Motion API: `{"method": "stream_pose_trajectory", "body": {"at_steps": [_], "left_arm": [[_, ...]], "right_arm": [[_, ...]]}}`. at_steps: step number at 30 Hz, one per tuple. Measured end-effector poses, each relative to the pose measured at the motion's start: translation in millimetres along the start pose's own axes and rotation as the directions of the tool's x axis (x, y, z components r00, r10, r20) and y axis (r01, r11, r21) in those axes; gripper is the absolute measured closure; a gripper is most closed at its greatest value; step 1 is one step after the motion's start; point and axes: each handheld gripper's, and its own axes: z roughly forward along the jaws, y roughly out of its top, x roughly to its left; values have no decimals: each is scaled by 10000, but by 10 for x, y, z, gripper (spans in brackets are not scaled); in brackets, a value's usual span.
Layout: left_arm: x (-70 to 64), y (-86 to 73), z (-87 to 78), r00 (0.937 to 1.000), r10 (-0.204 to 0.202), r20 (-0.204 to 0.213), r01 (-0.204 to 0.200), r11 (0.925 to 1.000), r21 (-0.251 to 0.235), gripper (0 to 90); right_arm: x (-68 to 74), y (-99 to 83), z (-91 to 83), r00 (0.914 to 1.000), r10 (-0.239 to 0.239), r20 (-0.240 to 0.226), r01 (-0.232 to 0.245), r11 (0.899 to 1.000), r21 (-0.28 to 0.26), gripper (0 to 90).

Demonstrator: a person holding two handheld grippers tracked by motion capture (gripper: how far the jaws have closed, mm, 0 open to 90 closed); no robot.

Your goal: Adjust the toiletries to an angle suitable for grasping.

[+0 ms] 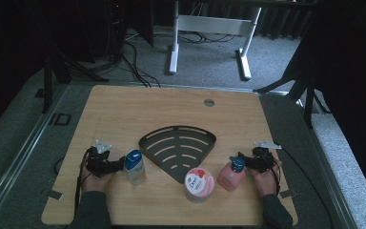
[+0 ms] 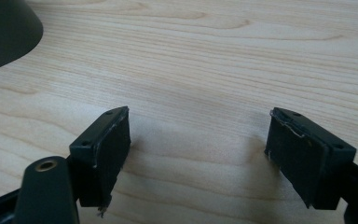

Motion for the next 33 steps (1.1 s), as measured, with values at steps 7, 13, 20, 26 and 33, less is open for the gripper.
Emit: {"method": "stream_pose_trajectory", "body": {"at_steps": [7, 13, 20, 26, 33], "left_arm": [[-1, -28, -38, 9999, -103, -48, 102, 9996, -245, 293], [17, -39, -101, 9998, -188, -23, 188, 9998, -107, 487], [-36, -114, -242, 9991, -79, 423, 75, 9999, 103, 723], [-144, -173, -355, 9964, 430, 737, -443, 9989, 164, 896], [-262, -259, -480, 9899, 915, 1082, -940, 9954, 184, 899]], "right_arm": [[3, -8, -9, 10000, -42, -35, 42, 10000, 6, 213], [3, -8, -9, 10000, -43, -40, 43, 10000, 6, 212], [4, -10, -11, 10000, -77, -58, 77, 10000, 5, 210], [5, -10, -11, 10000, -70, -58, 70, 10000, 4, 210], [4, -10, -11, 10000, -76, -59, 76, 10000, 6, 210]]}}
